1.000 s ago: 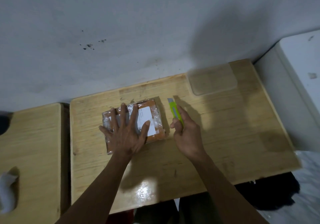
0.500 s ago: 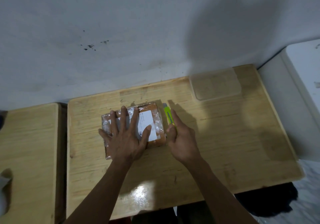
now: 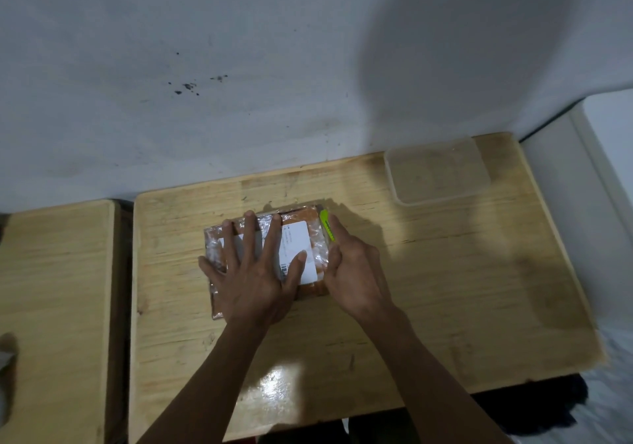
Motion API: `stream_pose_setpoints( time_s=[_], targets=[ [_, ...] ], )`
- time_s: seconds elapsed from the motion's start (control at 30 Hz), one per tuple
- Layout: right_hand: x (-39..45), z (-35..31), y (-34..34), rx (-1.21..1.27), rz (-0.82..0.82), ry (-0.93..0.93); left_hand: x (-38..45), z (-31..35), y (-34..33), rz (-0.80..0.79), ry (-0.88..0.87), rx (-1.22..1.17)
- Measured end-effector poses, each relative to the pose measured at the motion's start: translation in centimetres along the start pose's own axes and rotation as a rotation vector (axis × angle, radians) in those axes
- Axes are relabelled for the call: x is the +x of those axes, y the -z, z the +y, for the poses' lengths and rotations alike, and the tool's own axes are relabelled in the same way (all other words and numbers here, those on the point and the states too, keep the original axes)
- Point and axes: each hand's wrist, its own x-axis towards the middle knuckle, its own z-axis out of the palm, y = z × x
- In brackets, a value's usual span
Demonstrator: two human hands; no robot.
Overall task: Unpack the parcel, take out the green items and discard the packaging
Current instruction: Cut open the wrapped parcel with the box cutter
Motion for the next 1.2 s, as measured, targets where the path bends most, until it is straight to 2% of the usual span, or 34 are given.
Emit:
stream_pose_setpoints(
  time_s=[0.5,1.07,1.2],
  targets=[
    [-0.6,-0.6,-0.1,-0.251,-0.137,-0.048,0.0,0.2,0.1,-0.014,0.015,0.001],
    [-3.2,-1.1,0.6,-0.304,-0.156,-0.061,0.0,0.1,-0.1,0.014,0.008,-0.031],
    [-4.9,-0.8,0.9,-0.285,-0.224,-0.124,0.1,0.1,-0.2,0.014,0.005,-0.033]
  ],
)
